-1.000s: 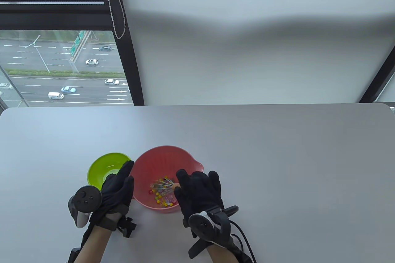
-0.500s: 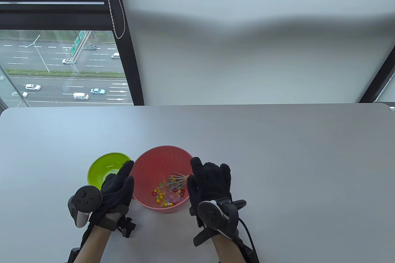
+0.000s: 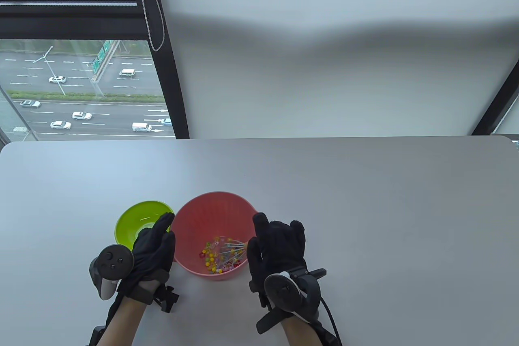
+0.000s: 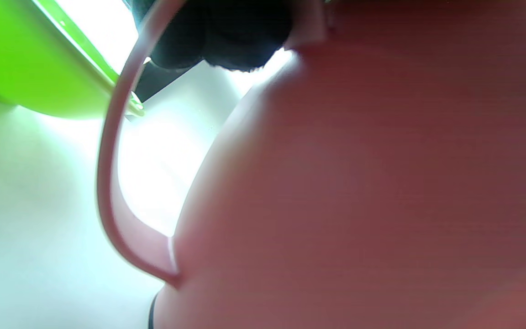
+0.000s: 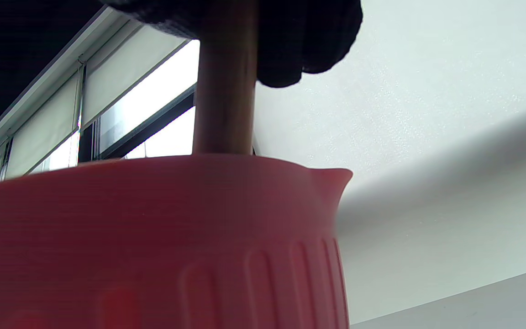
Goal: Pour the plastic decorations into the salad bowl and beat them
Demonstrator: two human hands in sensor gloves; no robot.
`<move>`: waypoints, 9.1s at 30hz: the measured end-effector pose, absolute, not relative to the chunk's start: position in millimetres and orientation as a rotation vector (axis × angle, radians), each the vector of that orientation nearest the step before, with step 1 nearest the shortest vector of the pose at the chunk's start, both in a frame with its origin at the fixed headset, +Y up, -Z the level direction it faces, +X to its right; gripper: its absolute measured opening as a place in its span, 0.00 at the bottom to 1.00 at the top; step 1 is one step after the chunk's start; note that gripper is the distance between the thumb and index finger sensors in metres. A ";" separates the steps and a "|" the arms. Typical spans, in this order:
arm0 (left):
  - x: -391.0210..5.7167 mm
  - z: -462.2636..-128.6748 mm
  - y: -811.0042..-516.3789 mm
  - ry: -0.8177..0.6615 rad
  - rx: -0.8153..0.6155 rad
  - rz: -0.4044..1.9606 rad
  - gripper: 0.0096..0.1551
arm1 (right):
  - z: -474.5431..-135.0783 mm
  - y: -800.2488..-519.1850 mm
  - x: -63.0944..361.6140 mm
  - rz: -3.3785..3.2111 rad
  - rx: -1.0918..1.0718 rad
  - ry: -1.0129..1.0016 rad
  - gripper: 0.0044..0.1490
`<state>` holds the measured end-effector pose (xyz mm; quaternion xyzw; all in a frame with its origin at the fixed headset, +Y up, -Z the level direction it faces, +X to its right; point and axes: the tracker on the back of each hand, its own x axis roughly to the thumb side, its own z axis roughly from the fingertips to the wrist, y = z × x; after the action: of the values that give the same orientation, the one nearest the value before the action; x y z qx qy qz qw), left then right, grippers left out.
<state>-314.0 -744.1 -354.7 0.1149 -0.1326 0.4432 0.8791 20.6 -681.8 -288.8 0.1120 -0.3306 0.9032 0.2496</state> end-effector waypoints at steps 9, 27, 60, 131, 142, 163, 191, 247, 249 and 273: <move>-314.1 -354.4 -744.3 -0.275 0.241 0.923 0.37 | -287.4 -687.4 9.3 2.447 0.345 -0.824 0.38; -314.8 -353.2 -744.6 -0.274 0.240 0.924 0.37 | -286.5 -695.5 -0.6 2.549 0.379 -0.875 0.38; -315.1 -353.1 -744.8 -0.276 0.241 0.922 0.37 | -286.1 -682.9 8.4 2.461 0.300 -0.776 0.36; -315.8 -352.6 -746.1 -0.276 0.243 0.921 0.37 | -284.2 -688.4 4.5 2.589 0.318 -0.978 0.38; -316.0 -352.4 -746.3 -0.276 0.243 0.922 0.37 | -284.3 -681.6 16.2 2.500 0.266 -0.964 0.37; -316.2 -352.6 -746.9 -0.276 0.246 0.920 0.37 | -289.0 -697.1 -1.3 2.485 0.311 -0.752 0.37; -316.8 -352.3 -747.2 -0.275 0.246 0.918 0.37 | -281.0 -686.2 13.6 2.409 0.234 -0.982 0.43; -316.5 -353.7 -747.2 -0.277 0.245 0.923 0.37 | -271.3 -686.7 -9.9 2.600 0.451 -1.148 0.35; -316.5 -353.7 -747.2 -0.277 0.245 0.922 0.37 | -271.7 -685.6 -8.1 2.604 0.445 -1.158 0.35; -316.3 -353.9 -746.8 -0.278 0.245 0.923 0.37 | -272.7 -681.8 -3.5 2.491 0.414 -1.026 0.34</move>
<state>-316.3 -746.8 -353.9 0.1173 -0.1335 0.4426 0.8789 -3.5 -681.8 -272.7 0.1488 -0.3685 0.8941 0.2065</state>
